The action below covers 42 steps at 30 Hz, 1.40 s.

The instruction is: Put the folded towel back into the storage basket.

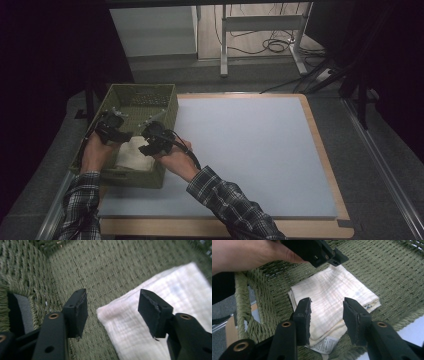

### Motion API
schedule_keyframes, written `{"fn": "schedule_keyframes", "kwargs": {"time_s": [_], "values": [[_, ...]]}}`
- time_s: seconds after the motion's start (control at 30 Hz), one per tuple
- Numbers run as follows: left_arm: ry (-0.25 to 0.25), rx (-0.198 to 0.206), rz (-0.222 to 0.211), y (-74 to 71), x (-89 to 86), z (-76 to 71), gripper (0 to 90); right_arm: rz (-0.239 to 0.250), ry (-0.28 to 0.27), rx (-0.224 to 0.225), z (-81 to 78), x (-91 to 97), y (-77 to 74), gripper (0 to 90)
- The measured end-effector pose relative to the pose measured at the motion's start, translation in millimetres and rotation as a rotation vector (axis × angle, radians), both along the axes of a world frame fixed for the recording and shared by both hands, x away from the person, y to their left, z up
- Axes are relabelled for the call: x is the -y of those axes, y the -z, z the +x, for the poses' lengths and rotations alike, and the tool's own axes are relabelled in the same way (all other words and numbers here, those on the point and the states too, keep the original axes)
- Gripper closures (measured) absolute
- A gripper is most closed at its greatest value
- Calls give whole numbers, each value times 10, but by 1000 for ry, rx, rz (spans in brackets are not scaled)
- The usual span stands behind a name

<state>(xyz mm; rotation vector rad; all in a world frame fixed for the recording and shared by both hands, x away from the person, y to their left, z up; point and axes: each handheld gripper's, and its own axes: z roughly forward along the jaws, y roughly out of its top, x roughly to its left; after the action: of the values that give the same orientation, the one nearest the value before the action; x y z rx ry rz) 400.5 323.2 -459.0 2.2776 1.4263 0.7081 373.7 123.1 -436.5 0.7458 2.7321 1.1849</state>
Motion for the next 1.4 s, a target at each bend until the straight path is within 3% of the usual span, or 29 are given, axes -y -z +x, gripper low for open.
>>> {"fn": "schedule_keyframes", "kwargs": {"time_s": [0.23, 0.47, 0.7, 1.07, 1.4], "values": [[-3, 18, -67, -46, -14, -34, 321, -5, -25, 56, -35, 58, -19, 510], [-6, 33, -175, -77, -42, -70, 245, 0, -48, 98, -43, 143, -67, 440], [5, 50, -257, -98, -32, -109, 182, 14, -50, 110, -34, 251, -96, 363], [30, 73, -323, -142, 59, -144, 107, 14, -60, 148, -64, 431, -120, 297], [59, 87, -349, -200, 180, -181, 65, 24, -47, 142, -55, 619, -112, 260]]}}
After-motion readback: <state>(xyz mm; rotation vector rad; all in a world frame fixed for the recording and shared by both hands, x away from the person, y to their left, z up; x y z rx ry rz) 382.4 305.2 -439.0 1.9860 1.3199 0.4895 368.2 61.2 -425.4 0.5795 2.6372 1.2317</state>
